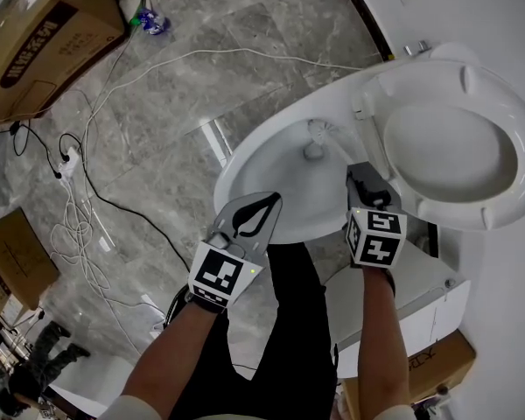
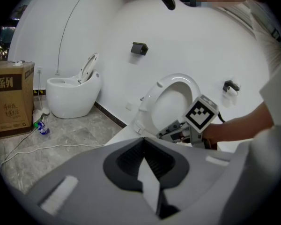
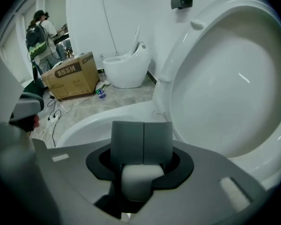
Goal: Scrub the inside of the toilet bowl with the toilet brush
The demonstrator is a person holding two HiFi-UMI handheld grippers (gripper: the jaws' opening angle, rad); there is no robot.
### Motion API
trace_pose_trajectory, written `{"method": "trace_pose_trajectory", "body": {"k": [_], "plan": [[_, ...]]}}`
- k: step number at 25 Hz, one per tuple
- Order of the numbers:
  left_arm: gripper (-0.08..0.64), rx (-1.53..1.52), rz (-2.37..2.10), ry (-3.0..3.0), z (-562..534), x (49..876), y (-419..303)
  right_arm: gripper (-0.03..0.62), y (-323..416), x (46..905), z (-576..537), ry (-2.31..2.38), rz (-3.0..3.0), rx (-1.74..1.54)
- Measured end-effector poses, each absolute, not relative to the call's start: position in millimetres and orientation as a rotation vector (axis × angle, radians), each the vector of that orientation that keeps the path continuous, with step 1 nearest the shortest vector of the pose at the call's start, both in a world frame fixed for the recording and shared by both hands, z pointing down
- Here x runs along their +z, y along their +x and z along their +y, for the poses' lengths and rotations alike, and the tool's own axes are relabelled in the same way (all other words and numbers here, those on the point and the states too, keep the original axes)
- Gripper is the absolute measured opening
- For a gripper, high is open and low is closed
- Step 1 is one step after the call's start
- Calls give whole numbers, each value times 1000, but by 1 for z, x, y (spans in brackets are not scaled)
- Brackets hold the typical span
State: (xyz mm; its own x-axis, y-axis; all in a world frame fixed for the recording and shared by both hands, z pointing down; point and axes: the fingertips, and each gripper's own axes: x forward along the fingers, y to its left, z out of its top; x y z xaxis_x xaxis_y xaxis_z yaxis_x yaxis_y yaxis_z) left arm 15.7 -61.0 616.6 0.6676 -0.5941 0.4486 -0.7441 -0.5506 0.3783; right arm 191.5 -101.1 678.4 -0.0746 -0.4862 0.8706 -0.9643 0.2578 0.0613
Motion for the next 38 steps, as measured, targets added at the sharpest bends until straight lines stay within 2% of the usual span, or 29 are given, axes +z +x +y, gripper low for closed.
{"method": "trace_pose_trajectory", "body": {"k": [7, 16, 23, 30, 38], "plan": [[6, 376, -1053, 2330, -52, 608, 6, 167, 175, 679, -95, 1394, -1761, 811], [6, 402, -1057, 2333, -37, 591, -4, 167, 180, 681, -59, 1412, -1780, 1103], [6, 415, -1026, 2333, -16, 580, -4, 167, 179, 676, 14, 1311, -1690, 990], [6, 428, -980, 2343, -4, 600, 4, 167, 143, 699, 31, 1271, -1698, 832], [6, 461, -948, 2345, 5, 630, 1, 167, 99, 740, 46, 1271, -1741, 817]]}}
